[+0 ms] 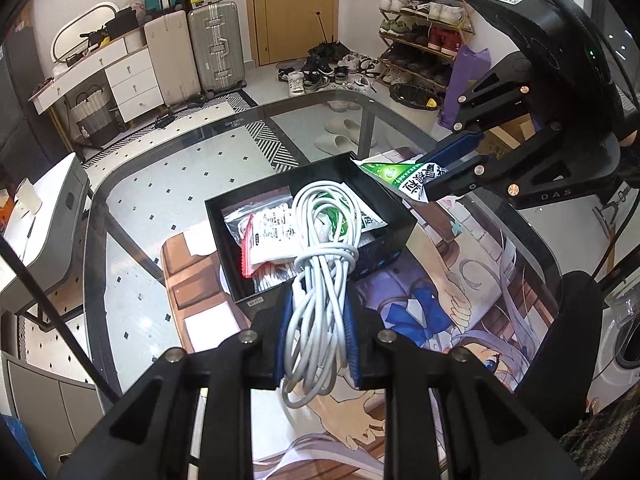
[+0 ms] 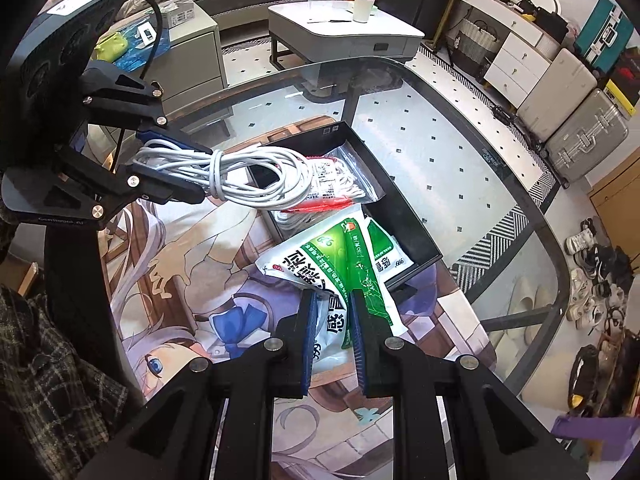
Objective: Organize soft objects
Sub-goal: 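Lift and carry the green sachet with right tool while left tool carries the cable over the box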
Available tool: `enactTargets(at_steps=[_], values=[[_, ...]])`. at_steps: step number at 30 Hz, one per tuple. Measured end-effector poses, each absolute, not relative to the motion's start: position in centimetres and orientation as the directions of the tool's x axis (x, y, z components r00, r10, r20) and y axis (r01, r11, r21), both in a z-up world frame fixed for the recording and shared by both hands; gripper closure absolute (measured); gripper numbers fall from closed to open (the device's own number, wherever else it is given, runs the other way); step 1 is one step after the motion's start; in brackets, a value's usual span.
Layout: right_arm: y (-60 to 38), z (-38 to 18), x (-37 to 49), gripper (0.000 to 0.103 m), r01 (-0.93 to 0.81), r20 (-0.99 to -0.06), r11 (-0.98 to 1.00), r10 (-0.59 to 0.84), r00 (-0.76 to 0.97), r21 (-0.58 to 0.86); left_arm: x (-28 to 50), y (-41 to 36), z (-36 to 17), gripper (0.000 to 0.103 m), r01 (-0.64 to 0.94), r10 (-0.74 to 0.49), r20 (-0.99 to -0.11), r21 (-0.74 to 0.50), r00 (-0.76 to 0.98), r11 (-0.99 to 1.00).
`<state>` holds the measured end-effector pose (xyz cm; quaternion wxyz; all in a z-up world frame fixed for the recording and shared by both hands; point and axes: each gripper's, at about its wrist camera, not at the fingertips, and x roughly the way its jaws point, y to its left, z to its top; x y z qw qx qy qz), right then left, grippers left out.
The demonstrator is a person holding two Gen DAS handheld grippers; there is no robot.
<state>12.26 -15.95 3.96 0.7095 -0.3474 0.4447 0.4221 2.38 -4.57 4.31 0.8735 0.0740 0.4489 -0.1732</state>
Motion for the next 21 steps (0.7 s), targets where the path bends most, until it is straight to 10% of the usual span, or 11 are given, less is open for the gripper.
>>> enactTargets(at_steps=[21], values=[[-13.3, 1.6, 15.9, 0.087, -0.900, -0.927, 0.429, 0.302, 0.224, -0.078, 8.8, -3.7, 2.4, 0.082, 0.343, -0.240, -0.813, -0.053, 0.530, 0.938]])
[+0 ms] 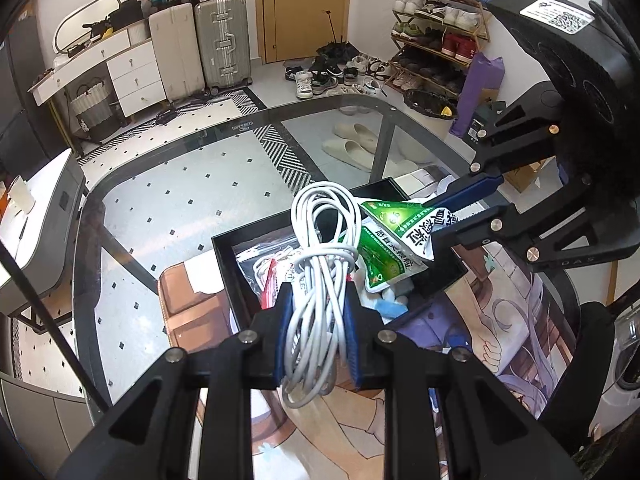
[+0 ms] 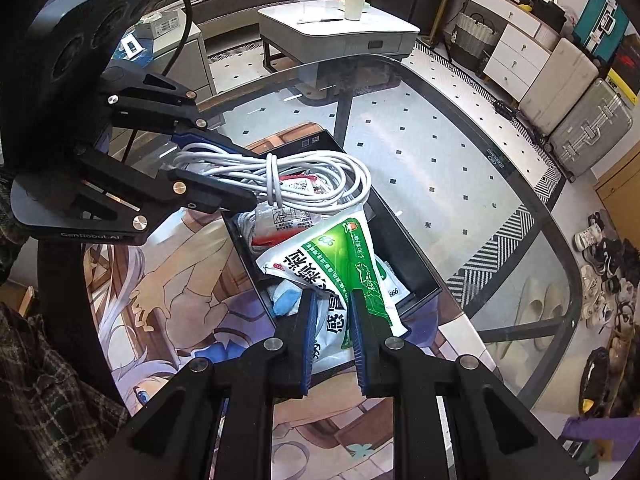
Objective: Organize soft objects
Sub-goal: 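Lift and carry the green sachet with right tool while left tool carries the cable over the box, then lower and release the green sachet in the box while left tool releases the cable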
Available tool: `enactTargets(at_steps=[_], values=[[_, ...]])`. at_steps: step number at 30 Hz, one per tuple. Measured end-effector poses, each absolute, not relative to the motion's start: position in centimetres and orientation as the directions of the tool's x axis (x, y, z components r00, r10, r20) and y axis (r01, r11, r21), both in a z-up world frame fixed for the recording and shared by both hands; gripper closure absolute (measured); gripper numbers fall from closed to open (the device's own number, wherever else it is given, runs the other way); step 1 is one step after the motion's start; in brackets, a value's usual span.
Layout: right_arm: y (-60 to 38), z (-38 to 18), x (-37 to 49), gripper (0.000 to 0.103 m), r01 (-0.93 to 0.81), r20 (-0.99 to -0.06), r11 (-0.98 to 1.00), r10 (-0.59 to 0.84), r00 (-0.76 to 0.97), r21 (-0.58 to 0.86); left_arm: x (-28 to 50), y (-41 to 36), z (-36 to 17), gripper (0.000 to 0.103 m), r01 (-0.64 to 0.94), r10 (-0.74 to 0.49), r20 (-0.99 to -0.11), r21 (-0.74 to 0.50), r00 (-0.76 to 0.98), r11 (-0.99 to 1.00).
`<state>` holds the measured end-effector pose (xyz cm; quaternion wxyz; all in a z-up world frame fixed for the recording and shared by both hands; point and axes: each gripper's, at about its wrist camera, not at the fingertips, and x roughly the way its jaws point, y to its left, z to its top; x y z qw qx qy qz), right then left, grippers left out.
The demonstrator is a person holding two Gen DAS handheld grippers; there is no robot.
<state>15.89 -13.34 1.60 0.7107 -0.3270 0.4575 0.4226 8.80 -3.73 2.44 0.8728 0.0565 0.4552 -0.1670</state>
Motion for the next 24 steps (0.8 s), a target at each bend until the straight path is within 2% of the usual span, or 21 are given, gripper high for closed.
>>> enactTargets(at_steps=[18, 21, 23, 24], values=[[-11.0, -2.9, 18.6, 0.087, -0.900, -0.953, 0.435, 0.258, 0.159, -0.032, 11.8, -3.2, -1.1, 0.081, 0.335, -0.274, -0.842, -0.119, 0.465, 0.935], [-11.1, -2.9, 18.7, 0.086, -0.901, -0.953, 0.433, 0.262, 0.152, -0.025, 11.8, -3.1, -1.0, 0.074, 0.337, -0.294, -0.840, -0.142, 0.457, 0.931], [-11.1, -2.8, 18.6, 0.086, -0.901, -0.952, 0.432, 0.262, 0.158, -0.030, 11.6, -3.2, -0.9, 0.057, 0.340, -0.293, -0.840, -0.139, 0.456, 0.930], [-11.2, -2.6, 18.6, 0.085, -0.901, -0.951, 0.433, 0.263, 0.162, -0.034, 11.4, -3.3, -0.8, 0.053, 0.341, -0.288, -0.839, -0.132, 0.461, 0.931]])
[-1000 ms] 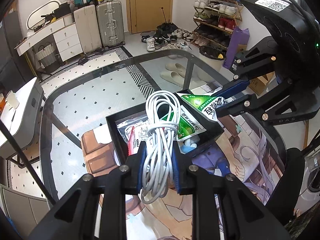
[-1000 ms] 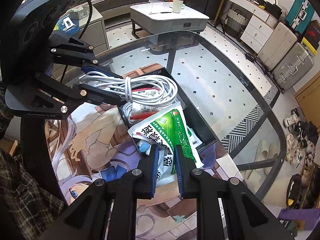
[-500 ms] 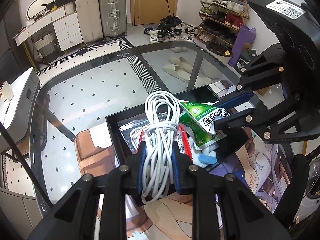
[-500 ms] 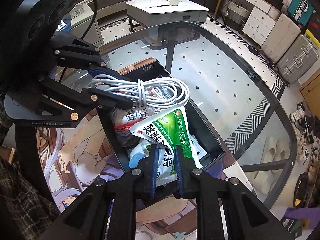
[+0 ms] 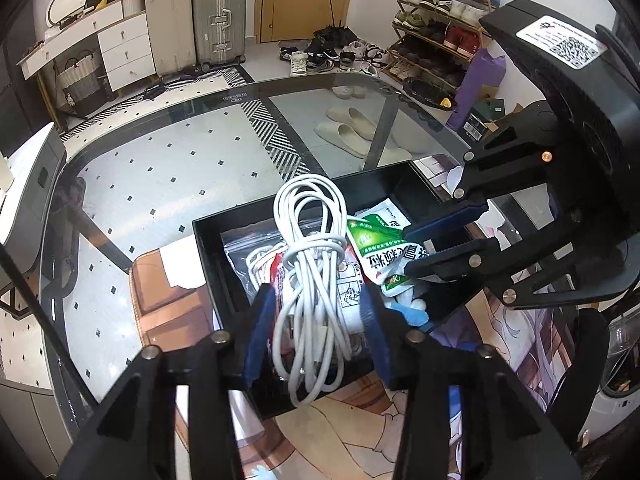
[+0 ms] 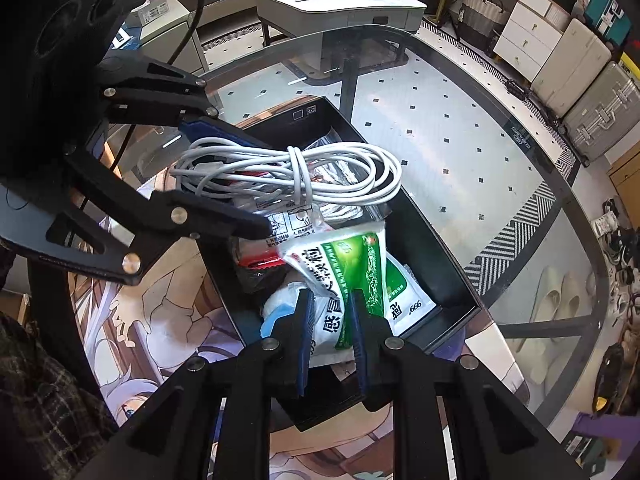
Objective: Organize soft objects
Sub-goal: 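Lower and release the green sachet in the box while left tool releases the cable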
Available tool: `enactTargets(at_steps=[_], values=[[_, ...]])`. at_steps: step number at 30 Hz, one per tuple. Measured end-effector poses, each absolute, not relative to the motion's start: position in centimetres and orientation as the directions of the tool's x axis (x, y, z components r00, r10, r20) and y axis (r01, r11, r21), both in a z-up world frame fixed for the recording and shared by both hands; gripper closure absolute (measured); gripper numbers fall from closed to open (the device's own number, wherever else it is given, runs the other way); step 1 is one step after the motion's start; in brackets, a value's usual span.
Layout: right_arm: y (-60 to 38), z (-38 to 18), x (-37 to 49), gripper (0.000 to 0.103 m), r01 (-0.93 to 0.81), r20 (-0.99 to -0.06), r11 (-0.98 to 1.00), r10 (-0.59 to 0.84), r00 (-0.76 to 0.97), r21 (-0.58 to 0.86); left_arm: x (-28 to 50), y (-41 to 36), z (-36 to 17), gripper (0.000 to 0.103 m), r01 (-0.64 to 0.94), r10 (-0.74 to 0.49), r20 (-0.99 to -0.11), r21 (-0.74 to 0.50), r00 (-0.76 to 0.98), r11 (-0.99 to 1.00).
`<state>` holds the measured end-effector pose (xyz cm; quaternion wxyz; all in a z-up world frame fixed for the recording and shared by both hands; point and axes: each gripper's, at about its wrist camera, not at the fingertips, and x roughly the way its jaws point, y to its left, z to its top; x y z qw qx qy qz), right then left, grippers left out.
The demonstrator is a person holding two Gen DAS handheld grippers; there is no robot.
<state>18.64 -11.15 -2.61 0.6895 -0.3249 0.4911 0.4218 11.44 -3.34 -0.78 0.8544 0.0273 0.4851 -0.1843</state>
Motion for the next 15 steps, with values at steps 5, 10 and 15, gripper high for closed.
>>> enactTargets(at_steps=[5, 10, 15], values=[[-11.8, -1.8, 17.9, 0.077, -0.897, -0.946, 0.440, 0.271, 0.179, -0.043, 10.8, -3.6, 0.0, 0.048, 0.350, -0.285, -0.833, -0.119, 0.474, 0.929], [-12.9, -0.5, 16.8, 0.051, -0.888, -0.932, 0.458, 0.301, 0.203, -0.045, 9.9, -3.0, 1.1, 0.025, 0.338, -0.287, -0.812, -0.119, 0.508, 0.934], [-14.8, 0.7, 16.0, 0.031, -0.864, -0.911, 0.502, 0.334, 0.244, -0.047, 8.7, -2.4, 2.2, 0.016, 0.321, -0.285, -0.790, -0.118, 0.543, 0.940]])
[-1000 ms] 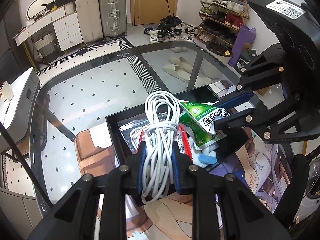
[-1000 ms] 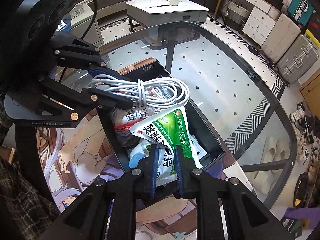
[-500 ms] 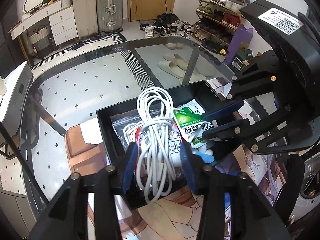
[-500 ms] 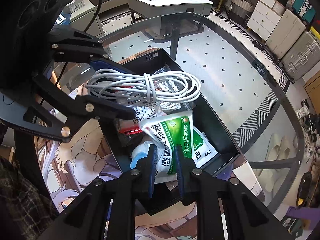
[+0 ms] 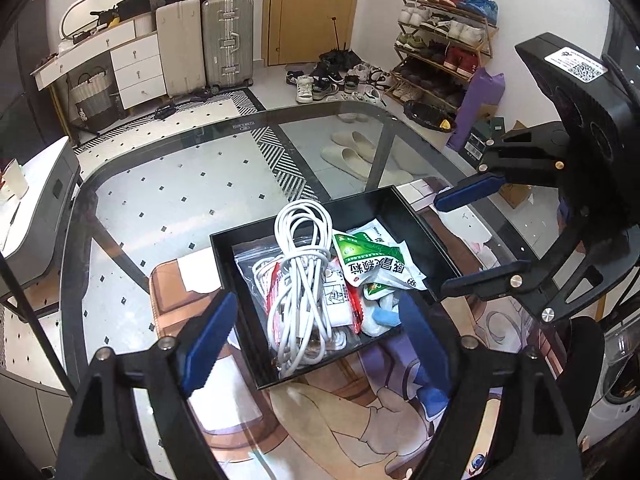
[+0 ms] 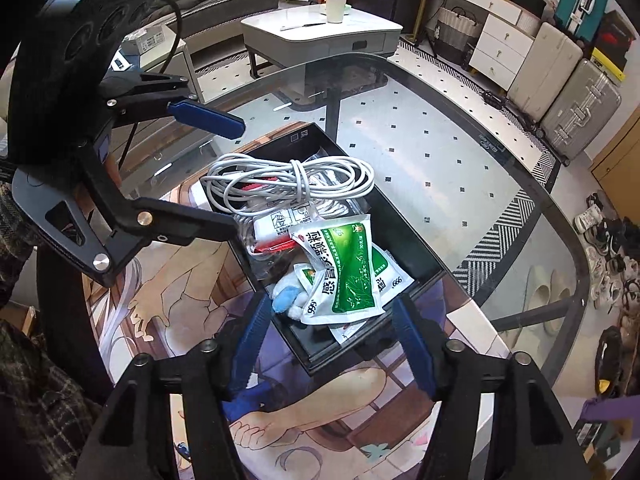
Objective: Organize soft objects
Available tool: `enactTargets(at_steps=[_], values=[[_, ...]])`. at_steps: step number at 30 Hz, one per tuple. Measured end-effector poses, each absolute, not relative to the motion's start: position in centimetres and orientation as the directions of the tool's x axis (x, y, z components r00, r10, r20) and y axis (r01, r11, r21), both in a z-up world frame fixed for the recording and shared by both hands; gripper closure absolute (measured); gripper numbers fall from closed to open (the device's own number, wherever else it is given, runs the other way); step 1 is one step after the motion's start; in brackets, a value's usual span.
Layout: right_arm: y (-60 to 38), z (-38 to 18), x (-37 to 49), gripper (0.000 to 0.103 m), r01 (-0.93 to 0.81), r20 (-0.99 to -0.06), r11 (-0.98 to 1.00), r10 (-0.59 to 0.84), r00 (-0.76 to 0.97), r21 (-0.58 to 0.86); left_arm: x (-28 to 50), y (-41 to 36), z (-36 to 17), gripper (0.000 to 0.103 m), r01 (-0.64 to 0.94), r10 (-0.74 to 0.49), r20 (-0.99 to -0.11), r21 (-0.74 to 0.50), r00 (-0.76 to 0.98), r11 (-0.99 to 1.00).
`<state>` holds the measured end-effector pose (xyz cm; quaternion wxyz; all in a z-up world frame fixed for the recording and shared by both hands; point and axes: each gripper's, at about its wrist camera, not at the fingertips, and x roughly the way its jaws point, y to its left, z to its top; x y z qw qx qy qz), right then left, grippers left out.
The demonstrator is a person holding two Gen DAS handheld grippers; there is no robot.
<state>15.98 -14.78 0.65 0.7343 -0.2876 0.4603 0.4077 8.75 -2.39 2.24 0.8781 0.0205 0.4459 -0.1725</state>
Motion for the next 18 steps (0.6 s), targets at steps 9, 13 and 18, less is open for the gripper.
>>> enactTargets(at_steps=[9, 13, 18], values=[[-18.1, 1.7, 14.2, 0.014, -0.810, -0.868, 0.586, 0.392, 0.304, -0.019, 7.1, -1.7, 2.2, 0.000, 0.294, -0.263, -0.782, -0.107, 0.565, 0.950], [-19.0, 1.9, 13.4, 0.008, -0.782, -0.846, 0.623, 0.403, 0.350, -0.027, 6.5, -1.2, 1.8, 0.000, 0.259, -0.232, -0.767, -0.089, 0.598, 0.962], [-19.9, 1.9, 12.5, 0.004, -0.754, -0.799, 0.655, 0.425, 0.426, -0.054, 5.7, -0.8, 1.3, 0.000, 0.227, -0.225, -0.741, -0.101, 0.632, 0.969]])
